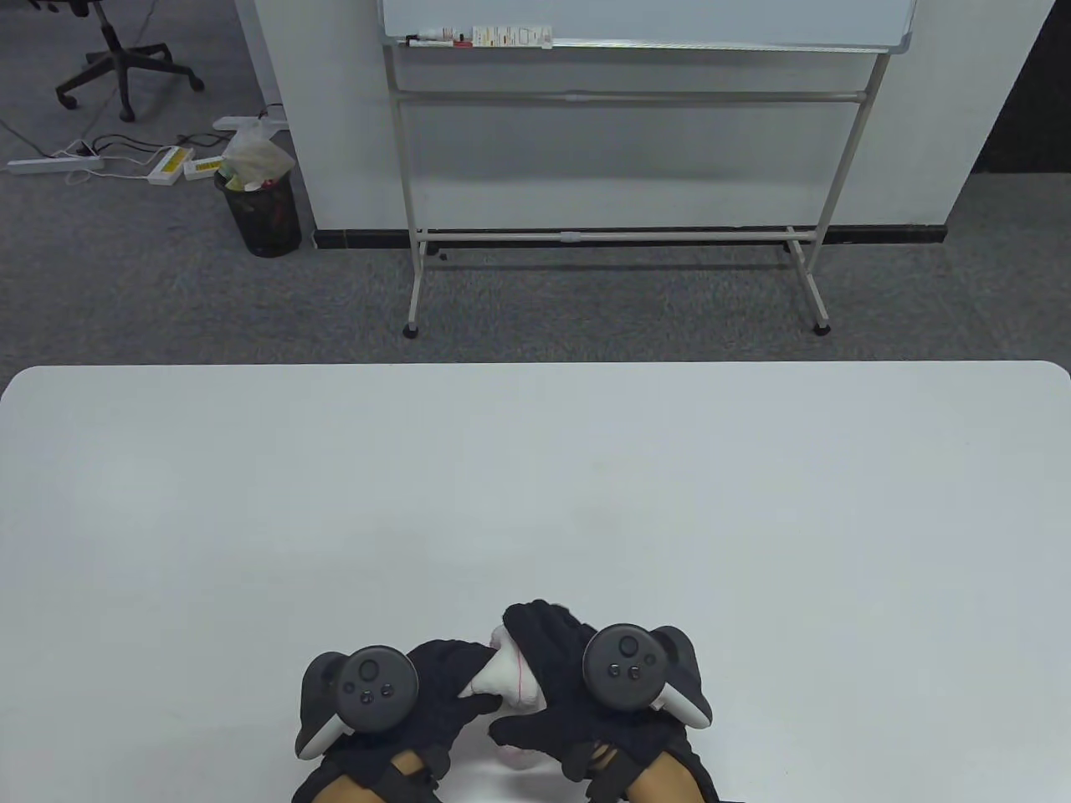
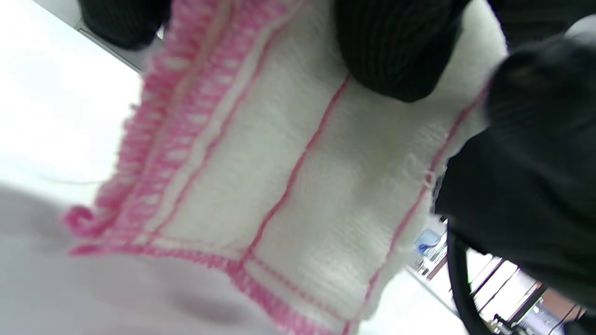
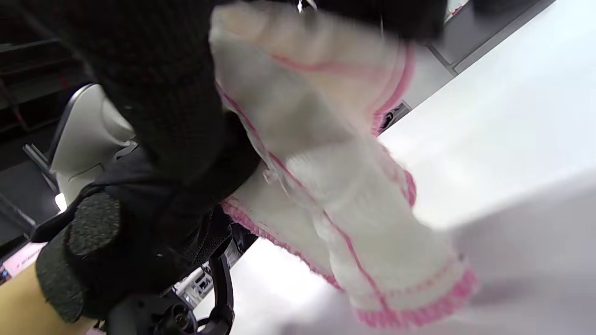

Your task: Squeeze dry dish cloth into compact mass

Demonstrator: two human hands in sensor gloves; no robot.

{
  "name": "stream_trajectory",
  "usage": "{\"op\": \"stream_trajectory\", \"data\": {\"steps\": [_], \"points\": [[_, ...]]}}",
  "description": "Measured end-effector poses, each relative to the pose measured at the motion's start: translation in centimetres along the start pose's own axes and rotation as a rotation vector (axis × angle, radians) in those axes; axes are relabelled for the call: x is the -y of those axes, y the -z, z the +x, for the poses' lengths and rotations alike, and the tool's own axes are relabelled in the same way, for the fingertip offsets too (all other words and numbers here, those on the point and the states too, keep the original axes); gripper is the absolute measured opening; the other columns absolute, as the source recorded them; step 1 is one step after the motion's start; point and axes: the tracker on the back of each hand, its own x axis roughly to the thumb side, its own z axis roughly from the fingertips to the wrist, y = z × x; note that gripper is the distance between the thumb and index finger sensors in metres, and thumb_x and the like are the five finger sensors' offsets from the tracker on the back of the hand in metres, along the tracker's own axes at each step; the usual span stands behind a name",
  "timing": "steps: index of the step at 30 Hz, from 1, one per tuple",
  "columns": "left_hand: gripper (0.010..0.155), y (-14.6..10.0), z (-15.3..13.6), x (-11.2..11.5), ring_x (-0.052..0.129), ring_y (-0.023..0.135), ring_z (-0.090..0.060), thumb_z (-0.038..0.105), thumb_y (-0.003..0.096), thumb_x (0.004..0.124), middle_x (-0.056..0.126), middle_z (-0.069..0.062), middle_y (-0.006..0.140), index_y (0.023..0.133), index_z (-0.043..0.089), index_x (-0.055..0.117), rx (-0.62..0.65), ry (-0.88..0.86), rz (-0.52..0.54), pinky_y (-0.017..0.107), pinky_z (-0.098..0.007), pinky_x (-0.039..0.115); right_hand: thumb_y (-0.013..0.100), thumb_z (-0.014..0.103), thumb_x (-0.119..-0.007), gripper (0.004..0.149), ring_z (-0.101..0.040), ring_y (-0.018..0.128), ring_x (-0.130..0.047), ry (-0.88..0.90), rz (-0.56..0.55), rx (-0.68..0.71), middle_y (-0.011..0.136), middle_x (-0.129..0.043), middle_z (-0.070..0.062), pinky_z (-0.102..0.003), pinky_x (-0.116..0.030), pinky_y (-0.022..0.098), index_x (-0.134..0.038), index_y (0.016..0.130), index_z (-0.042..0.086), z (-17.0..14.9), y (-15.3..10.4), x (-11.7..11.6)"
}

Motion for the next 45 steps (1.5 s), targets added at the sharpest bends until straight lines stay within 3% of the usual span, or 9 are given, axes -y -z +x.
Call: {"op": "stream_trajectory", "data": {"steps": [7,13,16,21,28,31,37,41,45], "points": [[0.055,-0.7,0.1,-0.8,0.098,0.061,-0.033,0.049,0.0486,0.080,0.092,-0.011,0.082,0.093,0.017,0.070,0.040,-0.189,0.108,0.053,-0.054,0.077,0.047,0.039,-0.085,0.058,-0.041,0.046,-0.098,0.291,-0.162,0.067,0.074,-0.087,-0.024,-0.059,-0.077,0.038,-0.070,0.091,0.003,-0.5,-0.3,1.3],[0.086,-0.9,0.7,-0.8,0.053,0.101,-0.045,0.063,0.0453,0.079,0.037,-0.010,0.116,0.108,0.028,0.032,0.080,-0.208,0.100,0.068,-0.065,0.052,0.047,0.043,-0.084,0.056,-0.037,0.035,-0.100,0.348,-0.234,-0.031,0.064,-0.092,-0.022,-0.057,-0.079,0.031,-0.077,0.083,0.000,-1.5,-0.7,1.9],[0.091,-1.2,2.3,-0.9,0.028,0.108,-0.042,0.066,0.0427,0.080,0.018,-0.004,0.118,0.109,0.030,0.029,0.127,0.007,0.047,0.072,-0.066,0.040,0.047,0.045,-0.083,0.057,-0.035,0.027,-0.099,0.413,-0.282,-0.105,0.057,-0.094,-0.022,-0.056,-0.079,0.025,-0.080,0.079,-0.002,-2.5,-0.9,2.3],[0.103,-1.0,4.3,0.0,0.034,0.104,-0.054,0.067,0.0404,0.083,0.007,-0.015,0.114,0.107,0.025,0.016,0.154,0.165,-0.056,0.070,-0.066,0.050,0.047,0.048,-0.082,0.058,-0.033,0.021,-0.099,0.412,-0.303,-0.165,0.052,-0.096,-0.021,-0.054,-0.080,0.021,-0.082,0.075,-0.003,-2.4,-1.2,2.1],[0.098,-0.4,2.5,0.5,0.091,0.077,-0.040,0.049,0.0453,0.088,0.055,-0.022,0.104,0.102,0.016,0.015,0.091,-0.059,0.006,0.051,-0.051,0.081,0.047,0.048,-0.080,0.061,-0.033,0.014,-0.100,0.673,-0.241,-0.158,0.046,-0.099,-0.024,-0.054,-0.081,0.016,-0.084,0.070,-0.008,-2.5,-0.9,1.2],[0.068,-0.7,1.5,-0.4,0.104,0.057,-0.033,0.037,0.0499,0.082,0.080,-0.020,0.088,0.102,0.015,0.045,0.057,-0.181,0.070,0.040,-0.046,0.088,0.048,0.050,-0.078,0.063,-0.034,0.013,-0.102,0.701,-0.183,-0.152,0.045,-0.100,-0.023,-0.054,-0.082,0.015,-0.085,0.069,-0.009,-2.6,-0.7,0.7],[0.051,-0.8,-0.7,-1.6,0.109,0.043,-0.027,0.033,0.0504,0.081,0.090,-0.018,0.075,0.094,0.015,0.062,-0.033,-0.301,0.134,0.031,-0.041,0.091,0.048,0.051,-0.080,0.069,-0.041,0.026,-0.103,0.772,-0.123,-0.041,0.056,-0.097,-0.029,-0.058,-0.080,0.023,-0.078,0.078,-0.011,-1.7,-0.1,-0.1],[0.049,-1.2,-1.7,-2.2,0.109,0.040,-0.027,0.033,0.0502,0.082,0.090,-0.018,0.073,0.093,0.015,0.065,-0.096,-0.371,0.213,0.030,-0.040,0.092,0.046,0.056,-0.085,0.084,-0.048,0.070,-0.085,0.420,-0.209,0.038,0.093,-0.067,-0.027,-0.064,-0.069,0.047,-0.048,0.103,0.006,-0.1,-0.7,0.6],[0.049,-1.5,-1.3,-2.2,0.109,0.040,-0.027,0.033,0.0503,0.082,0.091,-0.018,0.072,0.093,0.015,0.066,-0.119,-0.346,0.234,0.030,-0.041,0.091,0.043,0.058,-0.088,0.099,-0.048,0.104,-0.040,0.014,-0.259,0.160,0.110,-0.024,-0.019,-0.069,-0.043,0.068,-0.025,0.107,0.019,1.9,-1.0,0.6]]}}
